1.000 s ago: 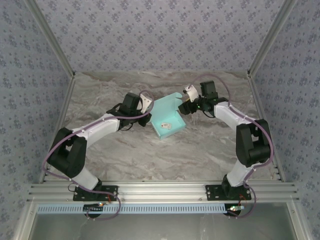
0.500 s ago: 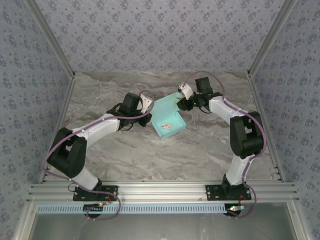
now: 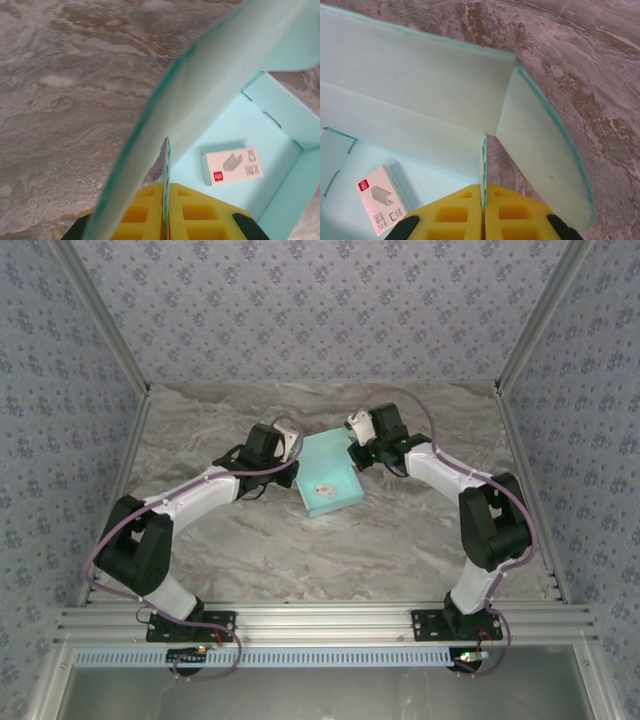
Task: Fold the paper box
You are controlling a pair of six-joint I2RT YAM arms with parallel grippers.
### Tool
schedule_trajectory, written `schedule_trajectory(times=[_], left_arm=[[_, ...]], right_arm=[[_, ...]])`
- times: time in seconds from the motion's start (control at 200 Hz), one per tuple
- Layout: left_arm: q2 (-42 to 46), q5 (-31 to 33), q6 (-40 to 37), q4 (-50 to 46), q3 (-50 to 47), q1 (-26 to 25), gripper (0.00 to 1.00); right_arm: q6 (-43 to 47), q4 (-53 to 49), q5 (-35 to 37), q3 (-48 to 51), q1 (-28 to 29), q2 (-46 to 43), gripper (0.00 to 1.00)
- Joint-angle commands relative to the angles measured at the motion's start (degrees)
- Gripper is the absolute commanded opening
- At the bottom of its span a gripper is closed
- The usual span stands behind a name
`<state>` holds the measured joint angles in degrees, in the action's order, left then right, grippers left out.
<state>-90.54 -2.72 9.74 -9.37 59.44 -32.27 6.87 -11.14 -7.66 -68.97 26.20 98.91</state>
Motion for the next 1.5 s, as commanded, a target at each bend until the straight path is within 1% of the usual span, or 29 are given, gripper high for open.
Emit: schedule_trajectory(times=[0.0,0.105,0.28,0.425,0.53,0.74,0.82,0.999,1.104,1.224,1.329,1.494], left_arm=[[-0.1,5.2,7.3,1.3,2.8,-1.4,0.08],[-1.5,9.1,11.8,1.2,3.8,-2.3,0.07],[-3.7,14.8,18.1,2.0,5.2,-4.0,0.09],[-4.9,18.7,22.0,3.9,5.6,-5.0,0.10],[-5.7,20.1,24.0,4.7,6.2,-5.4,0.09],[-6.9,22.6,31.8,6.9,5.7,-5.8,0.02],[-7.1,23.5,33.8,8.0,5.2,-6.2,0.01],[-7.6,25.8,34.9,9.9,4.0,-7.6,0.00],[-7.0,28.4,34.9,13.9,1.1,-8.8,0.00],[-6.3,29.7,34.2,20.1,-2.7,-9.5,0.00],[-6.1,31.2,33.3,23.2,-4.8,-10.0,0.00],[-5.9,31.5,32.1,25.8,-7.3,-10.8,0.00]], right_arm=[[-12.3,-1.6,14.6,2.2,3.8,-2.3,0.08],[-18.6,-2.8,22.4,2.0,6.9,-2.3,0.08],[-25.3,-1.7,27.7,2.4,9.5,-2.6,0.08],[-28.1,-0.6,30.7,2.9,10.9,-3.2,0.08],[-29.9,0.4,31.9,3.5,11.0,-3.9,0.07],[-32.2,1.6,33.5,3.7,11.0,-4.5,0.06],[-33.0,2.4,33.5,4.1,11.0,-4.5,0.06],[-33.2,5.4,33.2,6.2,11.2,-4.7,0.06],[-32.5,8.3,32.5,8.2,11.3,-5.2,0.06],[-31.7,11.8,32.8,10.4,11.6,-6.0,0.06],[-31.7,14.4,32.6,12.1,11.7,-6.5,0.06],[-32.2,16.3,32.4,13.6,11.8,-7.0,0.06]])
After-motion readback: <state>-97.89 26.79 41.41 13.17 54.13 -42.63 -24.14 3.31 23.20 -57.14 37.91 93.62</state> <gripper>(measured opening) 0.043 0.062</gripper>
